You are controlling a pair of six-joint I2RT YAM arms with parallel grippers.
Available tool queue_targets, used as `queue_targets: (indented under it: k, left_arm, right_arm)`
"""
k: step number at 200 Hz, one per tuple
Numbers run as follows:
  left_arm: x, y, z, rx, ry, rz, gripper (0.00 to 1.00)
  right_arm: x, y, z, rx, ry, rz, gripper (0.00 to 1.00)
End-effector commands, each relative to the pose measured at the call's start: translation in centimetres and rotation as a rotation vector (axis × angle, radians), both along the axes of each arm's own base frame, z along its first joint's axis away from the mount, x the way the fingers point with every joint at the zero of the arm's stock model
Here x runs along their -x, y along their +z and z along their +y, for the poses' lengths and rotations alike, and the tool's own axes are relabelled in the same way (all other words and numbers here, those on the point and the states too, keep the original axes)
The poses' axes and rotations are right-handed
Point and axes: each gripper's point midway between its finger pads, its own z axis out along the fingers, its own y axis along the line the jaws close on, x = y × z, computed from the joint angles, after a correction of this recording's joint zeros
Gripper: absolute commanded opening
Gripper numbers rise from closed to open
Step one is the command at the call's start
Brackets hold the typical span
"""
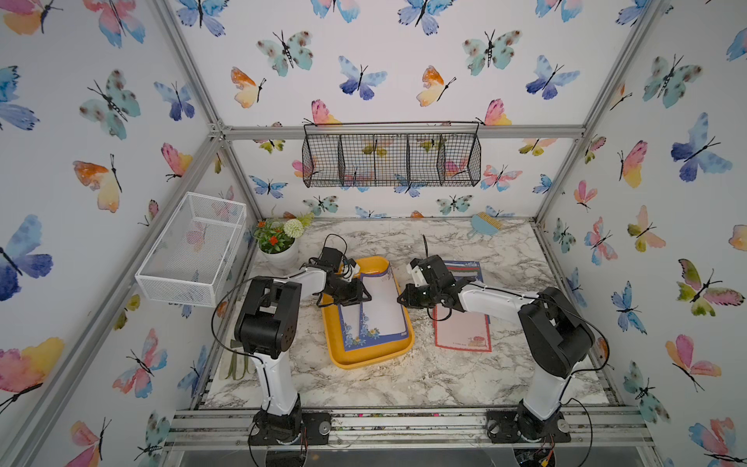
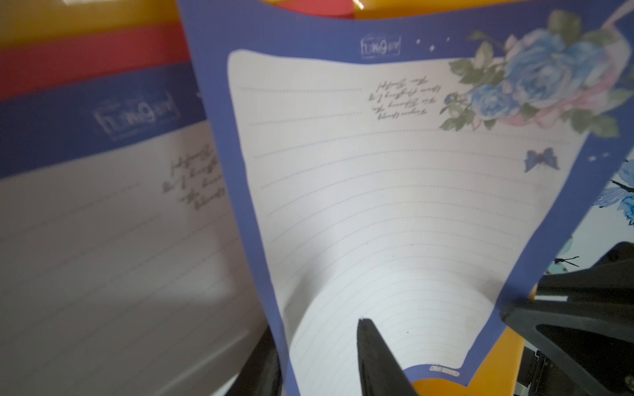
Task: Take out the stationery paper from the storage box
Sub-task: Pick up the stationery paper from the storage box.
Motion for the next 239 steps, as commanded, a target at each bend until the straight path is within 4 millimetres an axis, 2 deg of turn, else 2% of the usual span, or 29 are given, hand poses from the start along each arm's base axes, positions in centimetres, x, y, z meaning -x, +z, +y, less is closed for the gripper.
queue_targets:
  k: [1, 27, 61, 82, 109, 128, 154, 194, 218, 239]
  left_arm:
    - [-0.1, -0.4, 0.1, -0.024, -0.006, 0.000, 0.29]
    - [-0.5, 0.4, 0.3, -0.034, -0.006, -0.035, 0.15]
    - [-0.9, 2.1, 0.6, -0.048, -0.009, -0.102, 0.05]
    - [-1.4, 4.3, 1.0, -0.073, -0.009, -0.180, 0.01]
    - [-2.3, 7.8, 2.3, -0.145, 0.000, -0.313, 0.00]
    - [-2.9, 11.1, 2.9, -0.176, 0.012, -0.407, 0.00]
    - [-3.6, 17.4, 2.7, -0.176, 0.018, -0.582, 0.00]
    - [-3.2, 26.9, 0.2, -0.205, -0.080, -0.897, 0.00]
    - [-2.7, 31.5, -1.3, -0.195, -0.129, -1.040, 0.00]
    - [-2.8, 34.8, -2.3, -0.137, -0.140, -1.138, 0.00]
  right_arm:
    - [0.0, 0.1, 0.5, -0.025, 0.000, -0.003, 0.12]
    - [-0.3, 0.9, 0.4, -0.032, -0.015, -0.024, 0.21]
    - [-1.1, 2.8, 0.1, -0.031, -0.043, -0.084, 0.38]
    - [-1.8, 4.7, -0.2, -0.026, -0.059, -0.132, 0.49]
    - [-2.5, 7.5, -0.5, -0.014, -0.069, -0.205, 0.53]
    - [-3.0, 9.9, -1.2, 0.005, -0.079, -0.271, 0.54]
    - [-3.2, 13.2, -2.4, 0.017, -0.102, -0.376, 0.55]
    - [-2.8, 18.5, -4.9, 0.023, -0.130, -0.572, 0.56]
    - [-2.3, 21.3, -6.9, 0.027, -0.174, -0.703, 0.59]
    - [-1.7, 23.2, -7.9, 0.020, -0.172, -0.819, 0.60]
